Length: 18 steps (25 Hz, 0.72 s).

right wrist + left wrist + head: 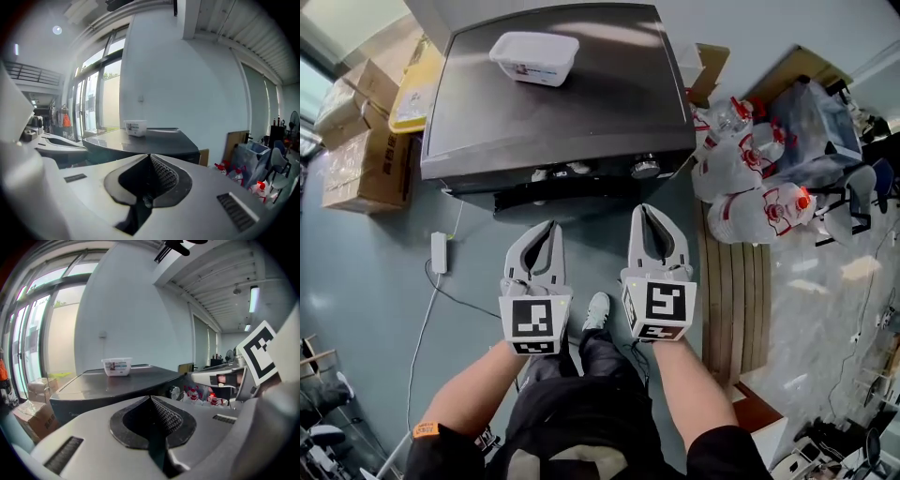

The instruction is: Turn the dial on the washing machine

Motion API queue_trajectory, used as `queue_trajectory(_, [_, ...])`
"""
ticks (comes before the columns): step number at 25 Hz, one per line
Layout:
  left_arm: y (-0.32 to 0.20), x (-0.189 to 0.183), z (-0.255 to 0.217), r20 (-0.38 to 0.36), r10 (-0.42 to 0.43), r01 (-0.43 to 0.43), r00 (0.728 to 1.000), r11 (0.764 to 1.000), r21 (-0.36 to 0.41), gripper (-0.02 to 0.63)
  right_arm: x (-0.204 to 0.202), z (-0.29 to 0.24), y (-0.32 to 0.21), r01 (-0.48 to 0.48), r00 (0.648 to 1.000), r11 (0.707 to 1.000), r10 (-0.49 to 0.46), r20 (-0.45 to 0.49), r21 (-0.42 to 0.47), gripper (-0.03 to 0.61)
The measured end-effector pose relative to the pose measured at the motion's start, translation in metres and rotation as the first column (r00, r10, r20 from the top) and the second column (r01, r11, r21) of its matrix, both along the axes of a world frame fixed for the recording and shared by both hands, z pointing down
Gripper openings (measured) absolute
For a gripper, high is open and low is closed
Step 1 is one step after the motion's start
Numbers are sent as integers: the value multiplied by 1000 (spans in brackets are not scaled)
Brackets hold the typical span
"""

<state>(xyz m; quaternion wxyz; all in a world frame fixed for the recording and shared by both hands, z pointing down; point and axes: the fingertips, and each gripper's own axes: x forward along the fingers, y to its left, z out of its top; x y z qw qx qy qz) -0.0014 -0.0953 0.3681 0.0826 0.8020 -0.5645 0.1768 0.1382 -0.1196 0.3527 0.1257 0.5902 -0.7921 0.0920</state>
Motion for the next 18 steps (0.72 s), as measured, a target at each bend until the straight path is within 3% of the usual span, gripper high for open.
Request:
queue_trajectory(4, [29,8,-34,17,49,-50,999,999,20,15,-6,-28,29,35,999,999,-35,-2,4,20])
queue_trajectory(10, [61,-1,-88,-66,39,-36,997,999,39,15,-23,-63,73,84,996,996,-84,27,-1,17])
queue_trajectory(18, [103,-28,-137,-118,114,-105,986,991,80,15,-61,-113,123,97,995,995,-97,26,32,17])
